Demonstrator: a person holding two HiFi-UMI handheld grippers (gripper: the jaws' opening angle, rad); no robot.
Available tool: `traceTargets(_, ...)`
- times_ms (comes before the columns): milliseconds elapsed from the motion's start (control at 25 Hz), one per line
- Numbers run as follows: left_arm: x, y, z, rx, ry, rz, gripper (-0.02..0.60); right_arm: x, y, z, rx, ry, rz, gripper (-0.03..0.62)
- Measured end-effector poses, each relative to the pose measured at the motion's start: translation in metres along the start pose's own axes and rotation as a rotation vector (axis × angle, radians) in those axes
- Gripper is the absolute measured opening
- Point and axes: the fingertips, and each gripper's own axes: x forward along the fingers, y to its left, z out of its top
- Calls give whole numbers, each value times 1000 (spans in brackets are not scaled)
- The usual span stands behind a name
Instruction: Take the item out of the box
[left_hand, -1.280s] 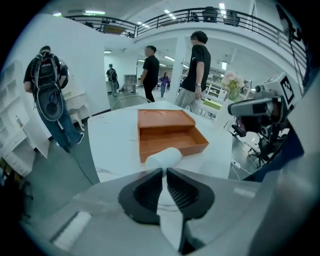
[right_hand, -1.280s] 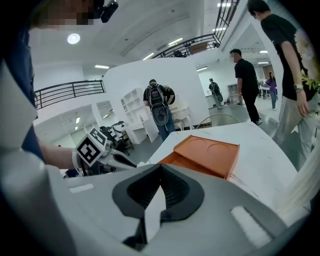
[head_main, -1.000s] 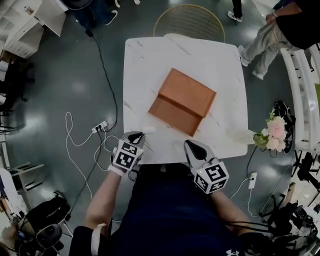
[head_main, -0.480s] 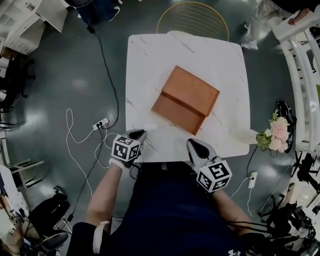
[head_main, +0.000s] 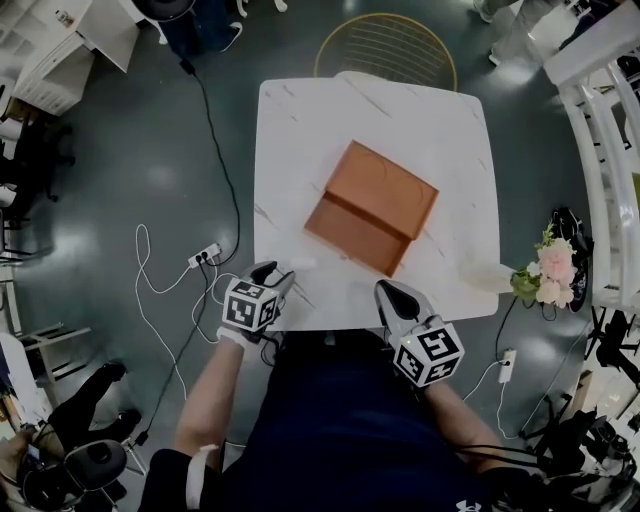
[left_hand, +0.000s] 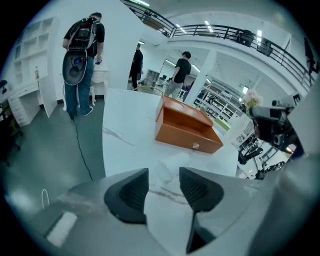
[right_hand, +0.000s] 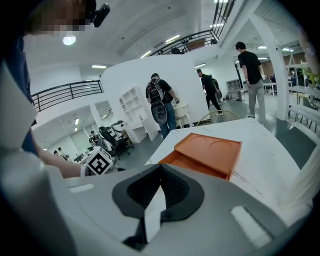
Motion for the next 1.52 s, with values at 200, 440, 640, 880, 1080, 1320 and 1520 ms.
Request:
traceTargets(200, -38, -3, 47, 52, -141, 63, 201, -2, -6, 9, -6, -23, -16, 2)
traceTargets(440, -90, -31, 124, 152, -353, 118, 201, -7, -15, 28, -25, -64, -37, 2)
traceTargets(640, -132, -68, 180, 282, -524, 138, 181, -13, -21, 51, -58, -114, -58, 2)
traceTargets(880, -170, -104, 224, 370, -669, 135, 115, -24, -28, 95, -124, -208, -92, 2)
traceTargets(1080, -199, -125, 247, 398, -760, 130, 26, -38, -24, 132, -159, -289, -95, 2)
traceTargets(1320, -218, -149, 266, 425, -819, 108, 2, -55, -14, 173, -225, -389, -101, 2)
traceTargets(1520, -230, -159, 279, 406, -864, 98, 2, -72, -7, 198, -277, -476, -123, 2)
